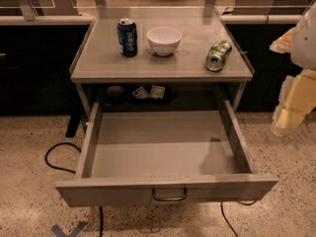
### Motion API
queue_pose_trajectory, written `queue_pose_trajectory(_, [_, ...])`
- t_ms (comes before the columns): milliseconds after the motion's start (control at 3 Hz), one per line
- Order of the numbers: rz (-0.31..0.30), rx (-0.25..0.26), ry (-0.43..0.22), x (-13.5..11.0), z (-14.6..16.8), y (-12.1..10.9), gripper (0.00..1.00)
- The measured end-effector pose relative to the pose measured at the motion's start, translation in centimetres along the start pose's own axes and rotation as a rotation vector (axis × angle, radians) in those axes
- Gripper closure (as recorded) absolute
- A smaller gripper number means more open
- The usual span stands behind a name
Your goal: Place green can into top drawer
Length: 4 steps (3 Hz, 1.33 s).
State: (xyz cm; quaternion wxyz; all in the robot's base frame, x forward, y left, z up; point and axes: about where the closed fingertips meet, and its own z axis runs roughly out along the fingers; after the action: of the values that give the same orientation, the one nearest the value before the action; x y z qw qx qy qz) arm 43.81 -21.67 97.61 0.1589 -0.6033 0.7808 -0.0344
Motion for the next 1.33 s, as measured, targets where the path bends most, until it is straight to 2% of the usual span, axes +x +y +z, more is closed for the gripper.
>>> queue_pose_trajectory(333, [0.0, 0.0, 0.0, 0.0, 0.0, 0.0, 0.0])
queue_pose_trajectory(667, [-0.031, -0.031, -0.009, -0.7, 0.2, -1.9, 0.0])
queue_pose_trajectory(1000, [-0.042, -0.048, -0.014, -2.4, 1.0, -6.3, 0.0])
queue_pose_trajectory(1333, [-0.002, -0.019, -0.059, -4.0, 2.1, -11.6, 0.0])
